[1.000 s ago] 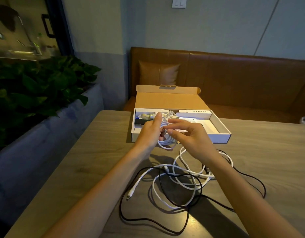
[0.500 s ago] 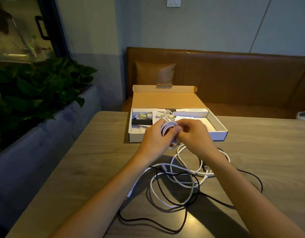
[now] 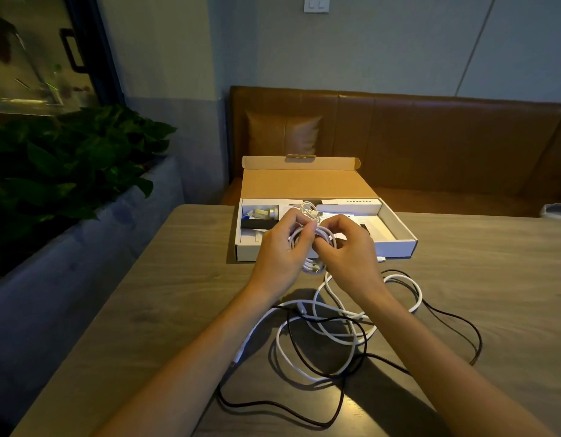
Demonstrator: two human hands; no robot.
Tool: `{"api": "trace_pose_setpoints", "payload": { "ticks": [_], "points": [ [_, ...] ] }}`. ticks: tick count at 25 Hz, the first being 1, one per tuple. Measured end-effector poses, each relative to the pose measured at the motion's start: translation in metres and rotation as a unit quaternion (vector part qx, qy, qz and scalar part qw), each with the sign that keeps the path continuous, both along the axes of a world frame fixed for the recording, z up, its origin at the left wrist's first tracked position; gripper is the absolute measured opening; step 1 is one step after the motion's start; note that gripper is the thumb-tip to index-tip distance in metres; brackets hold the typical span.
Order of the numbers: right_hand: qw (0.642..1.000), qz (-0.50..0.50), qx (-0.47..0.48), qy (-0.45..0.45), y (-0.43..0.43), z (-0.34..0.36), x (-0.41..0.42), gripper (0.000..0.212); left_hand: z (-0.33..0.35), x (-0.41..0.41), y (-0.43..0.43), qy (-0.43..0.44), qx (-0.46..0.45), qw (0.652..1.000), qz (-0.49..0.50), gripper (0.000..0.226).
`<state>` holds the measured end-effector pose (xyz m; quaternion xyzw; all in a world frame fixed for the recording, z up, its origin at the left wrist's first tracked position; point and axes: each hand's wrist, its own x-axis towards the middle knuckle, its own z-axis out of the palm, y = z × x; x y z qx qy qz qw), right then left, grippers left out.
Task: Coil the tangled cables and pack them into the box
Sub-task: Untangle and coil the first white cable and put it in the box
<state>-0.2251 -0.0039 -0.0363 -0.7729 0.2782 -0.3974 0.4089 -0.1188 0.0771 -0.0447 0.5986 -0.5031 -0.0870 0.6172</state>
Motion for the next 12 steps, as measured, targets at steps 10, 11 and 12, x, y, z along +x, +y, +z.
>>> {"api": "trace_pose_setpoints", "payload": {
  "ticks": [10, 11, 12],
  "points": [
    [0.998, 0.058, -0.005, 0.031, -0.002, -0.003, -0.001, 0.023, -0.006, 0.011, 0.001, -0.053, 0.132, 0.990, -0.010, 0.029],
    [0.995, 0.090, 0.038, 0.023, -0.004, 0.001, -0.003, 0.023, -0.005, 0.014, 0.000, -0.041, 0.122, 0.992, 0.004, 0.029],
    [0.987, 0.128, 0.091, 0.014, -0.007, 0.004, -0.005, 0.025, -0.005, 0.017, -0.001, -0.029, 0.111, 0.993, 0.019, 0.027]
  ]
}}
